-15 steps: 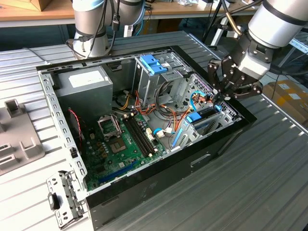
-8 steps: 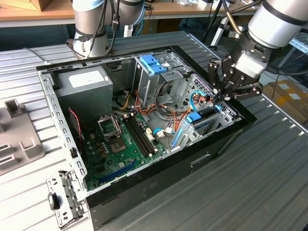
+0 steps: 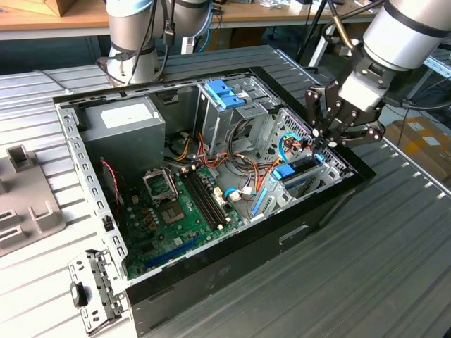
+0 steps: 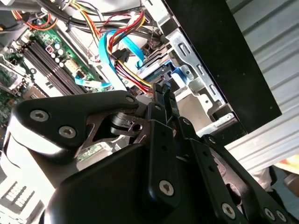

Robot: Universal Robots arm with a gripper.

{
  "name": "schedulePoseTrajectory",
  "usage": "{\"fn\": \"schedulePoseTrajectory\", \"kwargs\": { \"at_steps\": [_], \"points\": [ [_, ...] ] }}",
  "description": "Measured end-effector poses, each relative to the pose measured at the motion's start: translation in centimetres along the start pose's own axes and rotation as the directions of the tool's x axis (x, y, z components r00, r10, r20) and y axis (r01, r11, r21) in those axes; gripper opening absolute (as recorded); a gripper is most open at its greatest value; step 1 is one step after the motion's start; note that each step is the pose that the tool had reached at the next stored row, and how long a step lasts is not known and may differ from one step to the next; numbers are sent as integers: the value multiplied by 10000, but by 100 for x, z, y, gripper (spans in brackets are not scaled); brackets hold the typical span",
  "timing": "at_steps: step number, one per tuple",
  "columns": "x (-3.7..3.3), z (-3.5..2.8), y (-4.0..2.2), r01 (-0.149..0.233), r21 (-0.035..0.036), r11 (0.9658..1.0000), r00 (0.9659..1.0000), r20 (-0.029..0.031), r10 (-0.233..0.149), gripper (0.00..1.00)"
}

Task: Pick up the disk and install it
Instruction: 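Insert the first disk wire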

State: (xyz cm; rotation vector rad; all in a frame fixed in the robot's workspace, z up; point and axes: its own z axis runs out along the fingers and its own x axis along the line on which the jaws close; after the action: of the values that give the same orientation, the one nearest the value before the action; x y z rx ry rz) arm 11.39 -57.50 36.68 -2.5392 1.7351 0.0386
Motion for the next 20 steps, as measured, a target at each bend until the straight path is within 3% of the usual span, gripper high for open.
{"fn": "schedulePoseTrajectory", "kwargs": {
  "at_steps": [3,8,12,20],
  "points": [
    [0,1,0,-336,20,9994,9994,-13,336,17],
    [0,1,0,-1006,60,9949,9949,-39,1006,17],
    [0,2,0,-1602,98,9870,9871,-58,1603,17],
    [0,4,1,-2253,141,9742,9742,-77,2254,17]
  ]
}}
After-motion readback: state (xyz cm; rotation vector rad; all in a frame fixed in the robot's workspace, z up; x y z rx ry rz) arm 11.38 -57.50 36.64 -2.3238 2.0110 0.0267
